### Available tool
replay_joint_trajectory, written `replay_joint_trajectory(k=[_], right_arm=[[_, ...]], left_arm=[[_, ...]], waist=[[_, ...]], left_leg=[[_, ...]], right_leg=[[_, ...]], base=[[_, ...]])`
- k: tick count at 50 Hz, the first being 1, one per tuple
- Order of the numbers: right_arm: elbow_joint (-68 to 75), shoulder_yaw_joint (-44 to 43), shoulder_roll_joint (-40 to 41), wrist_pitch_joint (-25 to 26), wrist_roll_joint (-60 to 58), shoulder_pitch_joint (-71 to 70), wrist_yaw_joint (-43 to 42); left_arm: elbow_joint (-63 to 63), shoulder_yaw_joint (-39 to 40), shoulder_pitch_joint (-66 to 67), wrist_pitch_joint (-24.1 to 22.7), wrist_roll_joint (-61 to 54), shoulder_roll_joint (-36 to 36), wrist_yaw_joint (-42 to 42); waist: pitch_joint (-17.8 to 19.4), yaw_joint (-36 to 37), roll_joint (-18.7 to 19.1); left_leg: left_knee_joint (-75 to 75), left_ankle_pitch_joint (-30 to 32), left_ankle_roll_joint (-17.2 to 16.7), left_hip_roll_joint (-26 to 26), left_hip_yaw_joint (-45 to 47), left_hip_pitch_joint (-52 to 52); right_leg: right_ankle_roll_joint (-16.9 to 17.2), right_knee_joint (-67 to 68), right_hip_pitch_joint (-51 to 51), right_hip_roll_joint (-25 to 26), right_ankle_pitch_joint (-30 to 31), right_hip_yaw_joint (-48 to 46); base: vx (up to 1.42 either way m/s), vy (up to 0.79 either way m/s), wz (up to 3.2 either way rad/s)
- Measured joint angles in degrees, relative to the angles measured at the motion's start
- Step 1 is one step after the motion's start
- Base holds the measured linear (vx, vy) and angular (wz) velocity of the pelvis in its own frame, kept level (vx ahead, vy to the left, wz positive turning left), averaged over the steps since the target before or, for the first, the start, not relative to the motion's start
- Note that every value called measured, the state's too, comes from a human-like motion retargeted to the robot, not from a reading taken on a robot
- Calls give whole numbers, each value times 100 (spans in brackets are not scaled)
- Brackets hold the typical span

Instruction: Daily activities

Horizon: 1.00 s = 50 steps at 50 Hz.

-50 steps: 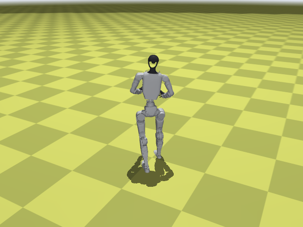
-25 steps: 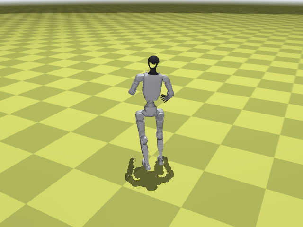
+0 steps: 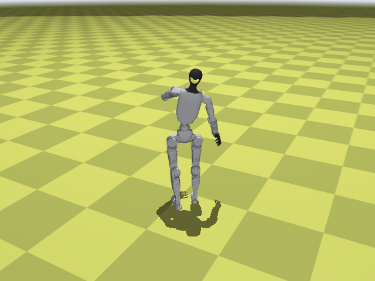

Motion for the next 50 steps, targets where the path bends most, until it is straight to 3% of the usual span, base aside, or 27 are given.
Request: replay_joint_trajectory(k=[8, 15, 30, 41, 50], right_arm=[[8, 100, 57, 27, -91, -23, 11], [126, 479, 282, 34, -210, -403, -31], [-85, 1173, 578, -64, -559, -1301, -309], [-1816, 1138, 317, -466, -811, -1027, -316], [-2861, 1043, 45, -611, -818, -797, -100]], left_arm=[[-218, -451, -321, -101, 361, 263, -295], [-497, -164, -3, -183, 536, -44, 4], [-532, 1370, 2007, -165, 627, -927, 1485], [-1053, 2962, 3584, -226, 906, -393, 2221], [-1467, 3613, 4523, -354, 923, 169, 1892]], waist=[[-43, 29, -32], [-99, 381, -345], [-20, 1209, -1225], [-3, 1304, -1460], [-34, 1205, -1412]], left_leg=[[-92, 88, -26, 7, -84, -40], [9, 87, -20, 9, -283, -177], [137, 81, 1, -5, -716, -322], [193, 33, 31, 46, -861, -412], [164, 18, 48, 90, -911, -423]], right_leg=[[16, -6, -48, 3, -3, -59], [-1, -9, -74, -8, 7, -177], [-30, -12, -18, -33, -15, -457], [-10, -23, -37, 16, -40, -559], [-20, -29, -52, 64, -44, -576]], base=[[0, 0, 0], [-2, -1, 22], [-1, -1, 22], [0, 0, 0], [0, 0, 0]])
